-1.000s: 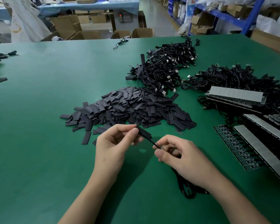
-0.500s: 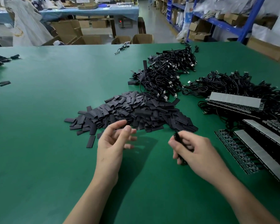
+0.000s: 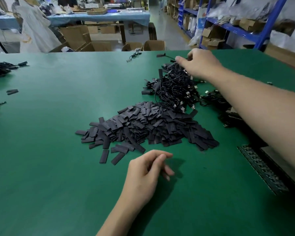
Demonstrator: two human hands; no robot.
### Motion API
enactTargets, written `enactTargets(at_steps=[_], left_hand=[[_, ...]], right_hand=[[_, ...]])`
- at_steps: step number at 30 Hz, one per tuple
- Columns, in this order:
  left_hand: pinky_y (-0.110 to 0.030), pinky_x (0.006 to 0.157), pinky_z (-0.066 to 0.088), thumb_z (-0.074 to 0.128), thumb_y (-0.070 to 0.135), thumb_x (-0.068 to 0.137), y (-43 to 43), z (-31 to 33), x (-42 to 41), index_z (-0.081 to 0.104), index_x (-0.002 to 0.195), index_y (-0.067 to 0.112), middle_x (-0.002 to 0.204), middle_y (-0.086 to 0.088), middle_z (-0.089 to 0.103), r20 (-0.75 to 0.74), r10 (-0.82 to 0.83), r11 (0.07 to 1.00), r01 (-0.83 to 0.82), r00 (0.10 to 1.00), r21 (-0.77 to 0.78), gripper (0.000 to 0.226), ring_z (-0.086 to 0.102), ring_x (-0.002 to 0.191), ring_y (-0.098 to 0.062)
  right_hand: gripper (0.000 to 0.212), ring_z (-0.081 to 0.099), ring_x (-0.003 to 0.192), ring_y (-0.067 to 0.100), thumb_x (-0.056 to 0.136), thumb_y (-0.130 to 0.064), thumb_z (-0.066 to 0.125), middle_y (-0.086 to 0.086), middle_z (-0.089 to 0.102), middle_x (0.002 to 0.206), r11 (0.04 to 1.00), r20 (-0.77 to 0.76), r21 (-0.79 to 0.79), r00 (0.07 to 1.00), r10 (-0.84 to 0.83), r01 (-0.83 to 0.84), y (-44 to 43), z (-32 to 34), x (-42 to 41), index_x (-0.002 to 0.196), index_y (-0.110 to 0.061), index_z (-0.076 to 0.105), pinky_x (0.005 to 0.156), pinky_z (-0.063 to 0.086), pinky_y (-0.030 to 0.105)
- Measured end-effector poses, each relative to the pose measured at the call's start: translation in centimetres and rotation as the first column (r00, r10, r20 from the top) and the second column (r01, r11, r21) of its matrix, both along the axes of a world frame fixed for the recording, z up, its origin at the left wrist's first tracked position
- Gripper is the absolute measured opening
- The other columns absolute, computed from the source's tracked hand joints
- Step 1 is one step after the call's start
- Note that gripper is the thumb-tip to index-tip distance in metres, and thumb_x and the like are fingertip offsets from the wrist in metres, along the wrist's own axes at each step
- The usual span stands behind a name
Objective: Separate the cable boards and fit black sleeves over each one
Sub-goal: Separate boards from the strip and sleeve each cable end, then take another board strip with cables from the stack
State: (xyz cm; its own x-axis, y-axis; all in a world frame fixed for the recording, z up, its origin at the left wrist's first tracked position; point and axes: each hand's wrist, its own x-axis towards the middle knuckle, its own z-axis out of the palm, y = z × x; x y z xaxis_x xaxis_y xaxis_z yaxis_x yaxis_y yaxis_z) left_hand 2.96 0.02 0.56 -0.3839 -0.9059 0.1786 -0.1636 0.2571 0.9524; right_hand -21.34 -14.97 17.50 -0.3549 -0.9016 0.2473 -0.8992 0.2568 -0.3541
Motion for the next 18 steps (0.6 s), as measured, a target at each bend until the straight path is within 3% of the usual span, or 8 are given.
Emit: enactTargets(at_steps=[3,5,8,11,15,18], left_hand=[[-0.014,0.087,0.048,0.051,-0.017,0.093,-0.2,0.0,0.2,0.065,0.128,0.032,0.119,0.017,0.069,0.092,0.023,0.989,-0.009,0.996,-0.144,0.062,0.064,0.114,-0.006],[-0.015,0.086,0.049,0.055,-0.017,0.089,-0.3,0.3,0.0,0.061,0.133,0.034,0.131,0.020,0.060,0.096,0.015,0.981,0.004,0.995,-0.196,0.067,0.060,0.122,-0.004],[-0.015,0.081,0.050,0.060,-0.011,0.092,-0.3,0.1,-0.1,0.064,0.128,0.031,0.126,0.019,0.061,0.086,0.014,0.980,0.003,0.996,-0.199,0.056,0.062,0.117,-0.003],[-0.019,0.079,0.052,0.062,-0.009,0.092,0.1,0.1,-0.2,0.067,0.123,0.029,0.120,0.017,0.063,0.108,0.002,0.977,0.022,0.994,-0.214,0.049,0.063,0.113,-0.008],[-0.031,0.077,0.054,0.066,-0.001,0.094,0.5,-0.1,-0.3,0.067,0.121,0.034,0.112,0.017,0.064,0.195,-0.009,0.966,0.060,0.981,-0.253,0.045,0.066,0.090,-0.013],[-0.035,0.075,0.055,0.068,0.002,0.093,0.9,-0.1,-0.4,0.067,0.121,0.036,0.112,0.019,0.062,0.261,-0.012,0.946,0.096,0.965,-0.309,0.044,0.066,0.081,-0.016]], right_hand=[[0.052,0.060,0.115,0.034,0.102,-0.056,0.051,0.012,0.063,0.130,0.998,-0.075,0.003,0.996,0.058,-0.058,1.7,-1.4,-1.3,0.131,-0.014,0.062,0.094,0.051,0.043],[0.035,0.062,0.108,0.031,0.101,-0.047,0.059,0.009,0.067,0.122,0.993,-0.162,0.105,0.984,0.076,-0.059,3.9,-2.7,-3.5,0.118,-0.019,0.069,0.092,0.054,0.045],[0.019,0.059,0.093,0.025,0.097,-0.039,0.068,0.005,0.072,0.109,0.966,-0.257,0.258,0.965,0.058,0.010,7.8,-3.9,-7.4,0.104,-0.021,0.073,0.083,0.054,0.040],[0.021,0.058,0.086,0.024,0.095,-0.038,0.071,0.002,0.068,0.098,0.939,-0.363,0.328,0.931,0.025,0.102,11.3,-4.4,-10.6,0.106,-0.020,0.073,0.075,0.055,0.038],[0.043,0.061,0.106,0.027,0.091,-0.050,0.072,0.003,0.061,0.116,0.878,-0.394,0.461,0.916,0.072,0.129,14.4,-5.0,-12.6,0.122,-0.021,0.066,0.085,0.053,0.038],[0.051,0.059,0.115,0.028,0.090,-0.051,0.072,0.004,0.058,0.124,0.886,-0.462,0.436,0.884,0.071,0.156,15.9,-5.4,-13.6,0.132,-0.024,0.059,0.085,0.047,0.039]])
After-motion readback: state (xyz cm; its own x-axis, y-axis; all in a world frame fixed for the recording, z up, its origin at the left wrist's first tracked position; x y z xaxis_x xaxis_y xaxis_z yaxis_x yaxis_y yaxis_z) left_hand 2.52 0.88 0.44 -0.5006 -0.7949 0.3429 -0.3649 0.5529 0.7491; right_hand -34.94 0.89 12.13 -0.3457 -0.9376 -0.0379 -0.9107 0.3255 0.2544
